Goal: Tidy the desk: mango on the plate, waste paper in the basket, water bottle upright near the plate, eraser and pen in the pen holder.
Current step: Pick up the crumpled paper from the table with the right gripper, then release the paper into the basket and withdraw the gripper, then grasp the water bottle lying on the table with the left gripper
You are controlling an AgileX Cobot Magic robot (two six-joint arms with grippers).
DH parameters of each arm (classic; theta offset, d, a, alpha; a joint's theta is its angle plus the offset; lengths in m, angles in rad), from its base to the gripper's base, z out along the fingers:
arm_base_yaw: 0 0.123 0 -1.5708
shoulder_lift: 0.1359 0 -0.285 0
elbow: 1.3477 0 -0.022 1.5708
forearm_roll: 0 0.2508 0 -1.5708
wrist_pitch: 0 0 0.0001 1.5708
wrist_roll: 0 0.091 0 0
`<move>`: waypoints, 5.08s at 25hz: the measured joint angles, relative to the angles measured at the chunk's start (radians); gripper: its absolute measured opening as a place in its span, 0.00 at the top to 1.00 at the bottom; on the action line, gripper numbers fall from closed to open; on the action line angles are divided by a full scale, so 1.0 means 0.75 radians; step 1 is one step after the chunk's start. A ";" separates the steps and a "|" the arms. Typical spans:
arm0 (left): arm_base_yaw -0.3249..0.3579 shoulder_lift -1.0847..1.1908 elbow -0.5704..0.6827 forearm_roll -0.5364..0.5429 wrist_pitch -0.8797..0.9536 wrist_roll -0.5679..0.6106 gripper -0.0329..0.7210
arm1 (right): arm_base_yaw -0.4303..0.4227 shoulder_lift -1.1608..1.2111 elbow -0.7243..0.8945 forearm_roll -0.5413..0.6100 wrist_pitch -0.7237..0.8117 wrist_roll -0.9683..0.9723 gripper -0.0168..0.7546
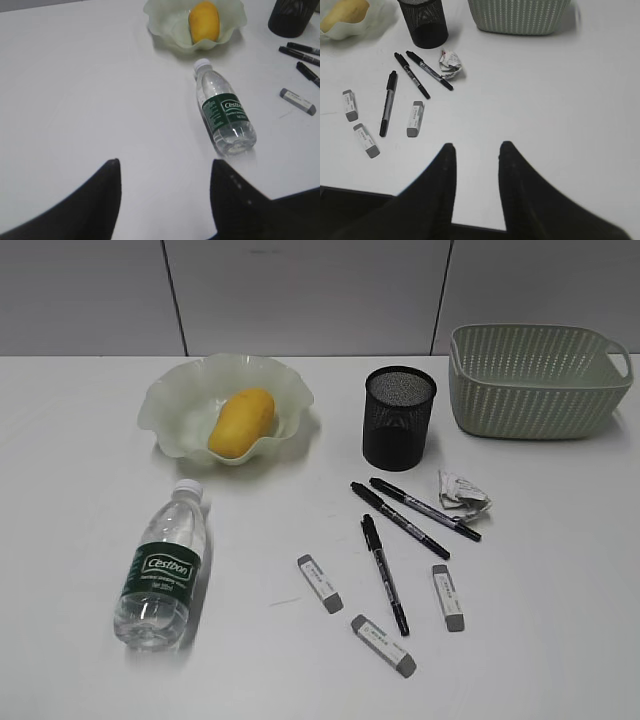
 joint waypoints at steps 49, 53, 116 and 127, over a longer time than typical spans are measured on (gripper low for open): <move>0.204 -0.129 0.003 0.010 -0.003 -0.006 0.39 | 0.018 2.149 -0.851 0.399 -0.907 -0.593 0.93; 0.204 -0.129 0.003 0.010 -0.003 -0.006 0.39 | -0.110 2.331 -1.059 0.387 -0.986 -0.591 0.90; -0.064 2.216 -0.709 -0.396 -0.555 0.160 0.26 | -0.193 -0.055 0.005 -0.007 0.010 -0.186 0.42; -0.130 2.469 -0.795 -0.191 -0.540 -0.097 0.37 | -0.193 -0.055 0.005 -0.007 0.010 -0.186 0.43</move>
